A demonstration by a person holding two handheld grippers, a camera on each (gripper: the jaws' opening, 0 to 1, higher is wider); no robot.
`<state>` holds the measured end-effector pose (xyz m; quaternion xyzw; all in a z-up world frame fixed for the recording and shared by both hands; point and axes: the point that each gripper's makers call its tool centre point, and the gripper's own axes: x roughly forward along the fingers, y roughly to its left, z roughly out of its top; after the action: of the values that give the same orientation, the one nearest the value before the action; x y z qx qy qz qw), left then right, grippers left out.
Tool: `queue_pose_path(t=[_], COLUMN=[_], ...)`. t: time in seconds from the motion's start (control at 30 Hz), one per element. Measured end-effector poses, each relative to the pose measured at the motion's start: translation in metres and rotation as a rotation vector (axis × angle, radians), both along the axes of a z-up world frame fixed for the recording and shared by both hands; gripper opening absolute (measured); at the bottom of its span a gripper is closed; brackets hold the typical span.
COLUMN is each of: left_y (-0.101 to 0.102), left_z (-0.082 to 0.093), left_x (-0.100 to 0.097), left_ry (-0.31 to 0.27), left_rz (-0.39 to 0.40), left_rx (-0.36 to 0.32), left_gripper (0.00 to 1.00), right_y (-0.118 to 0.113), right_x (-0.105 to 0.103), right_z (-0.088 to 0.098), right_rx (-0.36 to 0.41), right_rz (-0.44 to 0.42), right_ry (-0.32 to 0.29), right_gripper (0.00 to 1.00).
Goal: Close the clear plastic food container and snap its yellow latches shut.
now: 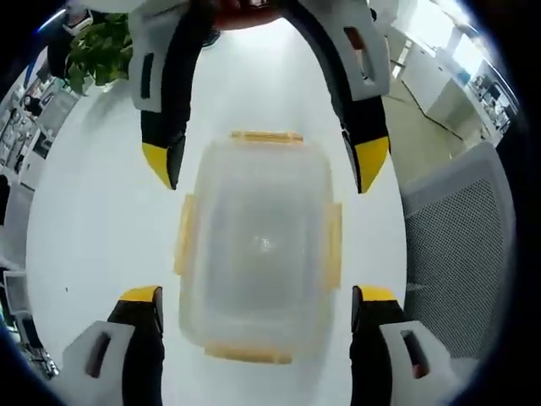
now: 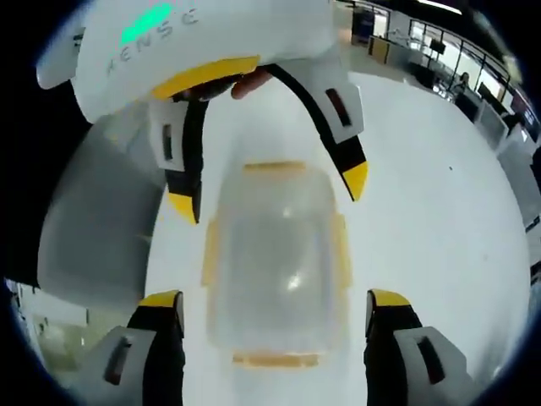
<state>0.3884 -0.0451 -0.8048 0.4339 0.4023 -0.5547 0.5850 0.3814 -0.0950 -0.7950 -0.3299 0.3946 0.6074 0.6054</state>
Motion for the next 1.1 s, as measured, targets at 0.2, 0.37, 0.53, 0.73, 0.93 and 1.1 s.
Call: queue_pose_path(t=[0.2,0.37,0.53,0.73,0.93,1.1], left_y=[0.007,0.01,0.013,0.012,0.012,0.012], left_z=[-0.006,-0.009,-0.014,-0.019,-0.022,-0.023], left_x=[0.001,0.004,0.002,0.0,0.001,0.002], left_ry=[0.011,-0.002,-0.003,-0.003,-0.005,-0.006], left_rz=[-0.022,-0.042,-0.054,-0.054,-0.056,-0.054], left_rx=[0.021,0.033,0.057,0.059,0.07,0.076], left_gripper=[0.92,0.9,0.9,0.9,0.89,0.89], right_y=[-0.004,-0.005,-0.005,-0.009,-0.013,-0.013], right_x=[-0.002,0.0,-0.004,-0.001,-0.001,0.0], right_z=[-0.006,-0.011,-0.016,-0.021,-0.022,-0.024], right_rx=[-0.023,-0.051,-0.065,-0.078,-0.083,-0.094], right_rz=[-0.006,-0.001,0.011,0.012,0.003,0.01], right_ry=[-0.002,-0.03,-0.03,-0.05,-0.047,-0.053], right_gripper=[0.9,0.89,0.89,0.88,0.87,0.87])
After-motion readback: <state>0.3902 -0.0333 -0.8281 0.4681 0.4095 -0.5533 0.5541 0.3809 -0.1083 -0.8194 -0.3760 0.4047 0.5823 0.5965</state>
